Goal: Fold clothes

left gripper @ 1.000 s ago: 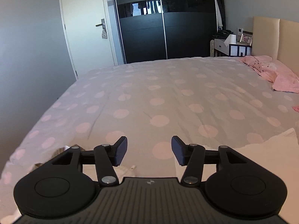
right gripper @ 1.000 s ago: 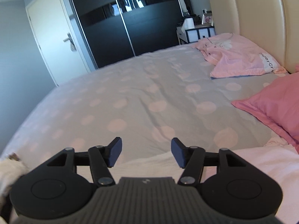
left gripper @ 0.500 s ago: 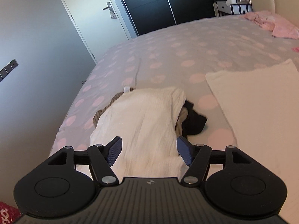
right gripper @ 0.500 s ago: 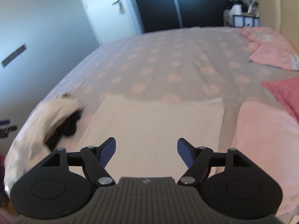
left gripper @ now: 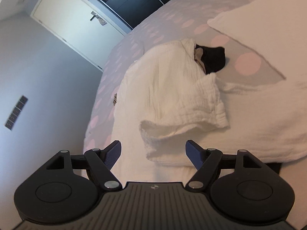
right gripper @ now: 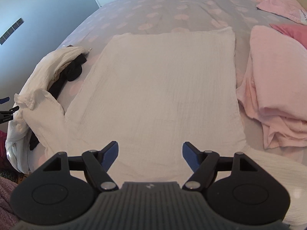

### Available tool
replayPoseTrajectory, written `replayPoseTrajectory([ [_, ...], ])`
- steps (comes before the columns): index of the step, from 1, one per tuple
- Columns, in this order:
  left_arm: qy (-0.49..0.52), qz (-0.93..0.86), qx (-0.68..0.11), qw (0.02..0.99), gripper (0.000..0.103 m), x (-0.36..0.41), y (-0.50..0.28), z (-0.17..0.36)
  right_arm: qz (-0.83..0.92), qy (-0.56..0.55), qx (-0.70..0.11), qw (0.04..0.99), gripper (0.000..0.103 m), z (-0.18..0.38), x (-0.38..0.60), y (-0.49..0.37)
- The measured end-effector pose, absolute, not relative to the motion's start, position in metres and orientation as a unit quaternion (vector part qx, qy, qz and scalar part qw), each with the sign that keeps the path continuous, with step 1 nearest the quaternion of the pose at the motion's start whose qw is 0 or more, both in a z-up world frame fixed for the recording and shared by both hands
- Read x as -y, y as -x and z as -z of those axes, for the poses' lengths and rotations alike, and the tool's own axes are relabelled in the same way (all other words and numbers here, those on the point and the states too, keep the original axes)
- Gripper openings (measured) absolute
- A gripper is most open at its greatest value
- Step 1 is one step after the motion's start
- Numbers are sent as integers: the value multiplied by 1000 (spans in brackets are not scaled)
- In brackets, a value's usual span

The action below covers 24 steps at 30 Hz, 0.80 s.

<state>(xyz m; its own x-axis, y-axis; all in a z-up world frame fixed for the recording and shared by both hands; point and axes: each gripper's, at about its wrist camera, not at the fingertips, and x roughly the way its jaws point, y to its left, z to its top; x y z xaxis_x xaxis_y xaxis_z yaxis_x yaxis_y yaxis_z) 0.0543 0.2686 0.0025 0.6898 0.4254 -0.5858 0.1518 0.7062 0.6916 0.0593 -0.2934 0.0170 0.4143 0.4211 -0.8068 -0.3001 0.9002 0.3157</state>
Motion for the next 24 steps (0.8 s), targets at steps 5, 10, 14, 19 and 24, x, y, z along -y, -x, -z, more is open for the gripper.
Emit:
replayPoseTrajectory([
  [5, -451, -60, -355, 817, 68, -260, -71, 13, -218, -87, -500, 833, 77, -11, 278, -62],
  [10, -513, 3, -358, 781, 34, -238, -80, 27, -221, -71, -511, 828, 78, -2, 265, -64],
  [14, -498, 17, -384, 777, 6, -232, -84, 24, -219, -66, -516, 825, 78, 1, 262, -65],
  [19, -369, 26, -418, 830, 5, -231, -76, -32, -212, -73, -518, 825, 78, 1, 268, -65],
  [24, -177, 125, -469, 856, 5, -215, -62, -106, -205, -81, -521, 825, 78, -2, 275, -65],
])
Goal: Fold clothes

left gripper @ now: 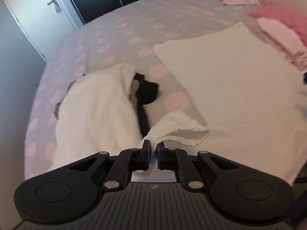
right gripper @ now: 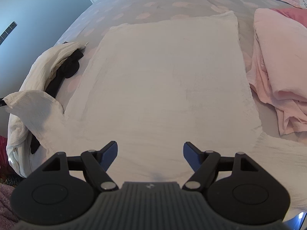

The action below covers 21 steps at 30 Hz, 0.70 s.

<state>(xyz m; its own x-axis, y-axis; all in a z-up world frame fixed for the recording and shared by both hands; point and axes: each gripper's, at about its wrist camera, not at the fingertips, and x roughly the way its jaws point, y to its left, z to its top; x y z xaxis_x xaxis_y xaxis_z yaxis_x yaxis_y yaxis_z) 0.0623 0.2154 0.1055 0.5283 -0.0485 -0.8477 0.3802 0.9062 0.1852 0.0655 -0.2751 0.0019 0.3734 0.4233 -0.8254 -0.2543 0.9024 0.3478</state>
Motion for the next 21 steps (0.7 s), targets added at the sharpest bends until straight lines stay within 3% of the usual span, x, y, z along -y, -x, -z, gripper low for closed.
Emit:
replayPoseTrajectory([
  [4, -100, 205, -475, 850, 5, -174, -43, -145, -218, -91, -509, 828, 78, -12, 278, -62],
  [8, -51, 256, -484, 835, 5, -124, -34, -149, -230, -100, -501, 828, 79, -20, 284, -56],
  [16, 45, 302, -488, 818, 5, -35, -21, -107, -240, -142, -501, 820, 79, -22, 308, -36],
  [21, 65, 307, -494, 811, 5, 10, -20, -59, -223, -231, -523, 790, 79, -2, 333, -26],
])
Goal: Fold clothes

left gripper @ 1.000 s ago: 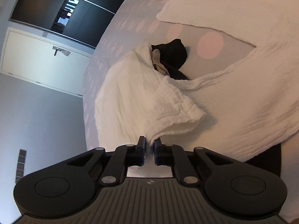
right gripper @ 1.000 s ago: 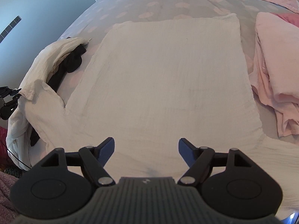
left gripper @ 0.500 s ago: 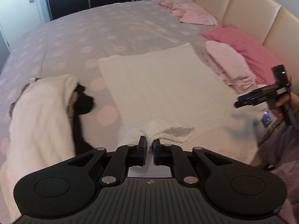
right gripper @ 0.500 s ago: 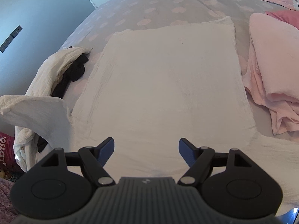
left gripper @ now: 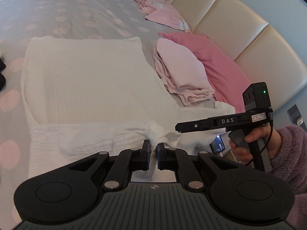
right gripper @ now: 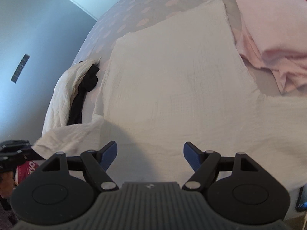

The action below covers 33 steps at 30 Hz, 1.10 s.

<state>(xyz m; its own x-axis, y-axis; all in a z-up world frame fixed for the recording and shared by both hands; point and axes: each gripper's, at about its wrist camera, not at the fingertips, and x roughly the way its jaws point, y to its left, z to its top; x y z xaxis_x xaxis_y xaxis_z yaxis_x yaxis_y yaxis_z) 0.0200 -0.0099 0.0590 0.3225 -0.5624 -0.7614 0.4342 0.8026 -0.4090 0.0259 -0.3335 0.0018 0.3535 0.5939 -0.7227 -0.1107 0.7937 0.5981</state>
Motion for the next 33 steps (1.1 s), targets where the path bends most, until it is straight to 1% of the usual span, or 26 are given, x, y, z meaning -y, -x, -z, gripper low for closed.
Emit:
replayPoseTrajectory([
  [4, 71, 311, -506, 802, 5, 35, -21, -14, -195, -272, -535, 776, 79, 19, 349, -18],
  [6, 52, 313, -514, 797, 5, 44, -18, 2, -193, -314, -546, 753, 78, 32, 353, -17],
  [10, 54, 315, -515, 795, 5, 47, -15, 10, -195, -382, -563, 706, 78, 57, 352, -14],
  [12, 58, 318, -511, 797, 5, 47, -15, 10, -204, -397, -571, 689, 78, 63, 347, -14],
  [14, 61, 324, -510, 794, 5, 48, -14, 12, -214, -402, -574, 681, 74, 66, 341, -14],
  [15, 59, 326, -510, 794, 5, 48, -13, 13, -217, -406, -573, 678, 71, 66, 339, -14],
  [17, 52, 329, -510, 793, 5, 50, -11, 14, -221, -417, -569, 674, 59, 67, 335, -14],
  [18, 51, 328, -510, 793, 5, 50, -10, 15, -225, -422, -567, 671, 51, 68, 334, -16],
  [19, 50, 328, -510, 794, 5, 50, -10, 16, -228, -426, -566, 667, 47, 69, 333, -17],
  [25, 61, 332, -486, 807, 5, 44, -6, 11, -219, -435, -573, 660, 47, 73, 331, -18],
  [29, 73, 329, -472, 815, 5, 40, -6, 7, -210, -484, -574, 627, 48, 84, 336, -10],
  [33, 57, 329, -471, 816, 5, 43, -3, 9, -207, -548, -549, 595, 47, 94, 338, 0],
])
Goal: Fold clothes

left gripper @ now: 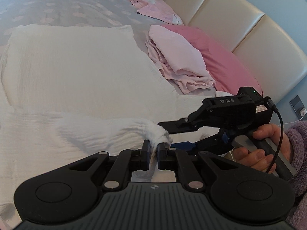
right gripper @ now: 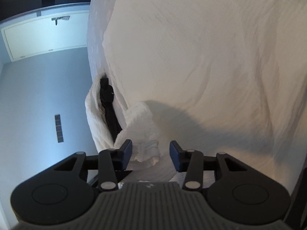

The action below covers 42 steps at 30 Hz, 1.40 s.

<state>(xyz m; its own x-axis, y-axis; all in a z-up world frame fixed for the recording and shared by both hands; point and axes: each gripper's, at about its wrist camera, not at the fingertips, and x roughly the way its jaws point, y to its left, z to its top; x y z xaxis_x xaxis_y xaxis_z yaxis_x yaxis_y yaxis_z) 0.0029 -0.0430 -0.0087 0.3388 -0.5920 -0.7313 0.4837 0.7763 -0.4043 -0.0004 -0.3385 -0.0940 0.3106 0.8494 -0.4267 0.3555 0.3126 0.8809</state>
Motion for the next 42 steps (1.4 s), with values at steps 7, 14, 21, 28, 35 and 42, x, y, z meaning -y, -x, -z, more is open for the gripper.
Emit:
replayPoseTrajectory([
  [7, 4, 340, -477, 811, 5, 56, 6, 17, -216, -523, -516, 643, 8, 70, 344, -5],
  [14, -18, 347, -501, 792, 29, 35, -5, -1, -230, -386, -512, 732, 7, 31, 336, -25],
  [21, -72, 232, -504, 829, 30, -34, -62, -28, -249, -222, -508, 794, 7, -10, 307, -46],
  [28, 25, 144, -555, 819, 30, -88, -151, 5, -267, -135, -509, 807, 7, -31, 282, -63],
  [35, 40, 111, -610, 784, 30, -96, -190, 51, -270, -103, -522, 803, 7, -36, 272, -77],
  [42, 31, 113, -623, 773, 4, -102, -193, 65, -270, -76, -532, 799, 7, -44, 262, -96],
])
